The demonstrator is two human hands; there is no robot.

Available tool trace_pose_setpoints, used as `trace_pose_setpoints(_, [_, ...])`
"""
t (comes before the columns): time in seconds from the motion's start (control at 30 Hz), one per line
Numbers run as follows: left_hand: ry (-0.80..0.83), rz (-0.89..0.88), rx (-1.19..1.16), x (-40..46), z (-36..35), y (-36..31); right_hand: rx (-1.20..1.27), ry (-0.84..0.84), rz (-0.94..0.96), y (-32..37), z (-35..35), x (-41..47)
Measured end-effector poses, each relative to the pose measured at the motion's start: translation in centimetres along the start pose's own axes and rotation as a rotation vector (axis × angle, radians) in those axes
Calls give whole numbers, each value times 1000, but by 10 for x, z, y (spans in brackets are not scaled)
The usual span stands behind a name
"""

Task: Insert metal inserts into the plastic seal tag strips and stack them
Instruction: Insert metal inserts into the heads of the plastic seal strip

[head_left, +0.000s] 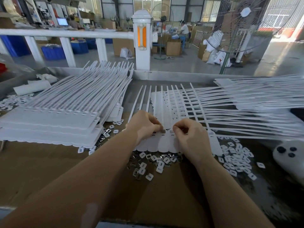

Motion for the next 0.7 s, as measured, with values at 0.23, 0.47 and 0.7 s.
trace_pose_setpoints(0.23, [34,-54,-16,-6,3,2,57,-14,-43,-2,1,1])
trace_pose_setpoints(0.47, [55,-245,237,-11,-1,-5,54,-9,-48,-2,1,1])
trace_pose_setpoints(0.7, [6,-301,252,-13,3,-6,50,-12,-52,-3,1,1])
Point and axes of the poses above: each hand's wrist, its own x-axis towards the middle knuckle, its own z-axis out of the back of the hand, y = z × x, the point moved 4 cm from there along x, towards the middle knuckle, and after that the axes turned 5 degrees about -z, right-handed, at the moved point
